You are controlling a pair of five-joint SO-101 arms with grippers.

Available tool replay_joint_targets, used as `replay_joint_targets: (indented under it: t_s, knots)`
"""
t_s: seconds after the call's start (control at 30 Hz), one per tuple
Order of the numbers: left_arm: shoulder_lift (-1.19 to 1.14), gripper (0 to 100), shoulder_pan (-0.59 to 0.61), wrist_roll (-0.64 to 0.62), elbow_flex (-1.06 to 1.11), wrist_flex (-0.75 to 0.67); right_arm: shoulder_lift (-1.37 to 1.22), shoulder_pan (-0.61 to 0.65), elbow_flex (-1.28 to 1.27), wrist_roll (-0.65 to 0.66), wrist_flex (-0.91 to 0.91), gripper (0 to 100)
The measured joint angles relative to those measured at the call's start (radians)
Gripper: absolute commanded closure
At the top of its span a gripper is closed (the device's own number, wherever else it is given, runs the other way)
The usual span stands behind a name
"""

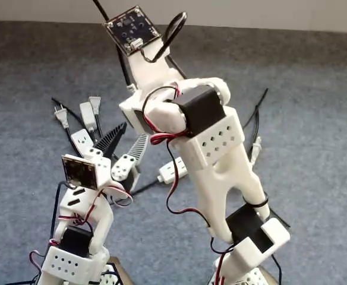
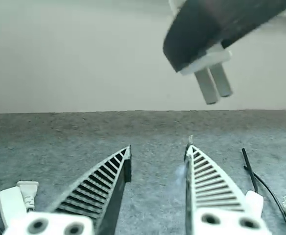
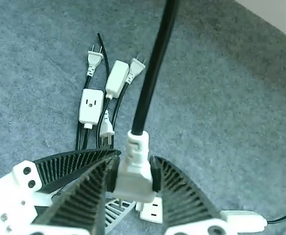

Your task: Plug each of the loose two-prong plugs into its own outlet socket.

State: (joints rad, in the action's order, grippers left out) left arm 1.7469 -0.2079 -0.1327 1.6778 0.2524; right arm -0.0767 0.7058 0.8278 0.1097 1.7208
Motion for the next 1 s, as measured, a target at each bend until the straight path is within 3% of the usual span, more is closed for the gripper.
replay_joint_targets:
  t_s: [0.23, 0.5, 1.0]
  knots:
    - [0.000, 81, -0.078, 0.031, 0.000, 0.000, 0.000, 0.000, 0.006, 0.017, 0.000, 99.3]
    - [0.000, 81, -0.089, 0.031, 0.002, 0.000, 0.078, 0.020, 0.006, 0.143, -0.002, 99.3]
    - [0.000, 81, -0.089, 0.031, 0.003, 0.000, 0.384, 0.040, 0.008, 0.077, 0.005, 99.3]
